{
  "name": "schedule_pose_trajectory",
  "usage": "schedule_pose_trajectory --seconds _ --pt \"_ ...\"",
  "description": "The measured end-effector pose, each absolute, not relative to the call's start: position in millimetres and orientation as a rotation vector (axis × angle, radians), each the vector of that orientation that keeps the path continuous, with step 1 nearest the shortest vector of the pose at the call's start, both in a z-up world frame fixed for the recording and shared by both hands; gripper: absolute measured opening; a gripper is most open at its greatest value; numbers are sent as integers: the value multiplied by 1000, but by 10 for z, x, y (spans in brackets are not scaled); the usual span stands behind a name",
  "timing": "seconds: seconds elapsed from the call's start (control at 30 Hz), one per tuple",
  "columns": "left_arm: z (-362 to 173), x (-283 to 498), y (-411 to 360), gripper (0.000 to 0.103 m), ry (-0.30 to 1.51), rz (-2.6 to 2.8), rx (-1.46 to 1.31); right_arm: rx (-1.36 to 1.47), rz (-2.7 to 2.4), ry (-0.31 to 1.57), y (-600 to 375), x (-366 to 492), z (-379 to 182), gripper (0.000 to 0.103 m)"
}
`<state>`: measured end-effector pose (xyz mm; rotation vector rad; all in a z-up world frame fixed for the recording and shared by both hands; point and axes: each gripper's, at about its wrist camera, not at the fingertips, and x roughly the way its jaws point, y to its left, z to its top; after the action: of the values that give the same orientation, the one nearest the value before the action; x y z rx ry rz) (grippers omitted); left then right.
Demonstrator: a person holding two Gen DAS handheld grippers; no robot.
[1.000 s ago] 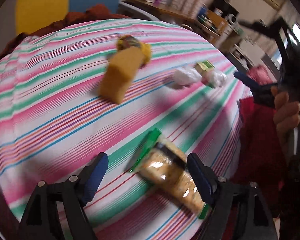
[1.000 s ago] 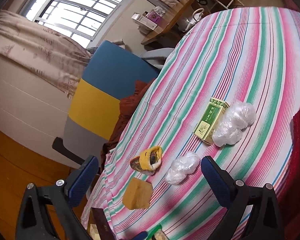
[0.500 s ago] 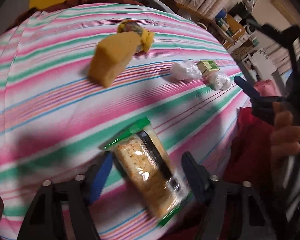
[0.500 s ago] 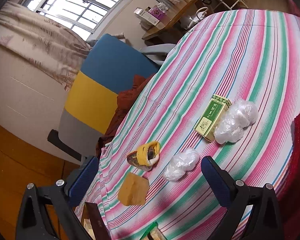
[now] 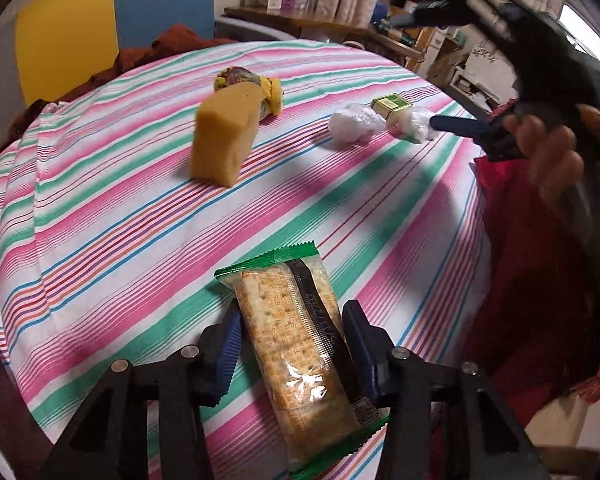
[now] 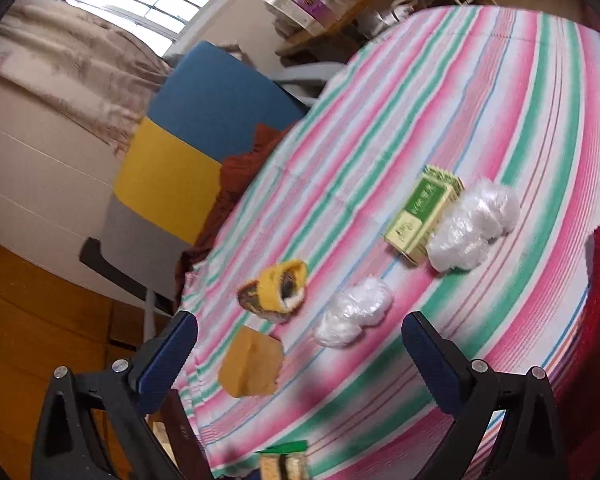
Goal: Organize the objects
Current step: 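Lift the cracker packet with the left tool while the right tool grasps a clear plastic bag, then carry the cracker packet and plastic bag to the gold tray and release both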
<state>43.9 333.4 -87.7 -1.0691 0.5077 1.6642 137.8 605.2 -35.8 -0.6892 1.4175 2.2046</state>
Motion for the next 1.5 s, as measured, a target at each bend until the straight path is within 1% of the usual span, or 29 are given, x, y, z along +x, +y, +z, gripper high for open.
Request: schedule_pose_trajectory --seconds 0.07,0.17,0.3,0.37,0.4,0.47,0.6,0.63,0.67,0.7,0.73,0.8,1.13,1.2,1.33,1.5 --pt "-875 405 3228 50 470 1668 -1072 -756 2178 1402 6053 1314 -402 103" --pt "-890 382 3176 50 424 1661 -1081 -890 2124 1320 6039 1174 -465 103" --pt "-903 368 3136 51 390 1658 -1078 -1046 2109 1140 6005 946 -529 101" --pt "-916 356 3114 50 370 1657 -1076 -1092 2115 1075 5996 845 -564 92" --pt "-914 349 3096 50 361 1658 -1076 -1114 2109 1050 5997 808 -587 90" --pt "-919 352 3101 50 355 1658 -1072 -1170 2087 995 6011 737 -665 78" --pt "-930 345 3084 50 330 1659 -1073 -1215 2067 923 6051 665 -733 73" --pt "-933 342 3077 50 326 1659 -1071 -1224 2069 904 6052 650 -742 66" --pt "-932 342 3073 50 324 1660 -1070 -1236 2075 890 6043 635 -750 53" --pt "-930 350 3075 49 326 1663 -1067 -1254 2083 875 6026 618 -762 44" --pt "-924 347 3070 49 328 1667 -1065 -1270 2080 851 6006 611 -771 30" --pt "-920 367 3060 48 332 1679 -1055 -1267 2076 821 5993 628 -755 30" --pt "-881 476 3004 48 392 1724 -1023 -1154 2226 831 5893 754 -519 29" --pt "-883 476 3000 48 393 1727 -1023 -1138 2274 808 5815 722 -466 29" --pt "-861 476 2990 47 395 1732 -1024 -1139 2316 773 5734 614 -414 29" --pt "-738 512 2943 44 386 1742 -997 -1063 2423 747 5656 637 -280 29"
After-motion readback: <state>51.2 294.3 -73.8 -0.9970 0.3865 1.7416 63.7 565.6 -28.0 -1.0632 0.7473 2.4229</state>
